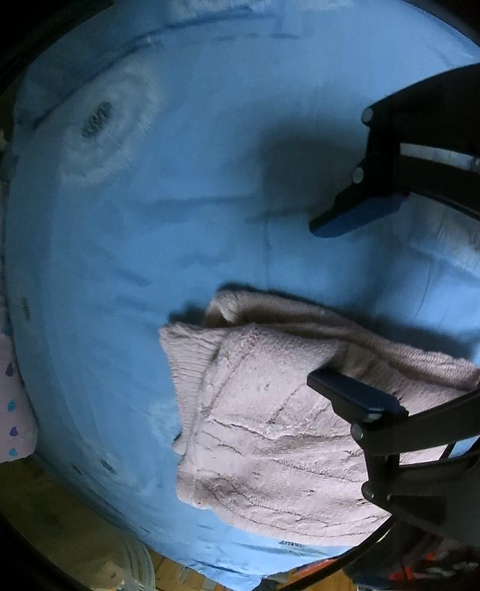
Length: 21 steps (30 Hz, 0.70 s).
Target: Fold small clothes
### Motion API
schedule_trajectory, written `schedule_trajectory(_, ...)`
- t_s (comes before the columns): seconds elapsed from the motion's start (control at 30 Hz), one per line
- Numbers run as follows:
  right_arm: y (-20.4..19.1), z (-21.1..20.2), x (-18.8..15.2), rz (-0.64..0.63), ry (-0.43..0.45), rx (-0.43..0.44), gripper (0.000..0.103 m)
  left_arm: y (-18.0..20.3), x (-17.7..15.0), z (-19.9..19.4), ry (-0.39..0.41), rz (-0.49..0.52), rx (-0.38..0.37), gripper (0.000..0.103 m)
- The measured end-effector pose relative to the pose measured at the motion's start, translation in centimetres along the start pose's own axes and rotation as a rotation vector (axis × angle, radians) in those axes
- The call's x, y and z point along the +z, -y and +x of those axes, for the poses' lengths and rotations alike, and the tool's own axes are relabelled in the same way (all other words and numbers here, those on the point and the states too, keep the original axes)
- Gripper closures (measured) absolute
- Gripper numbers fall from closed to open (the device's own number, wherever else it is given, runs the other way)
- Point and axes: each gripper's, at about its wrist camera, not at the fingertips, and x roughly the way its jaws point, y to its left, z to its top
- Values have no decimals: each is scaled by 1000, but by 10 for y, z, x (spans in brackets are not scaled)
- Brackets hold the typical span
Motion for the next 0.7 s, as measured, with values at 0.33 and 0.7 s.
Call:
schedule_trajectory(0.33,-24,-55,-7,-58,318,-107,25,-11,-17,42,-93,-118,-10,54)
schedule_trajectory(0.7,-150,-36,-68,-408,369,214,43,-19,-16,84,-230,-237,-46,84)
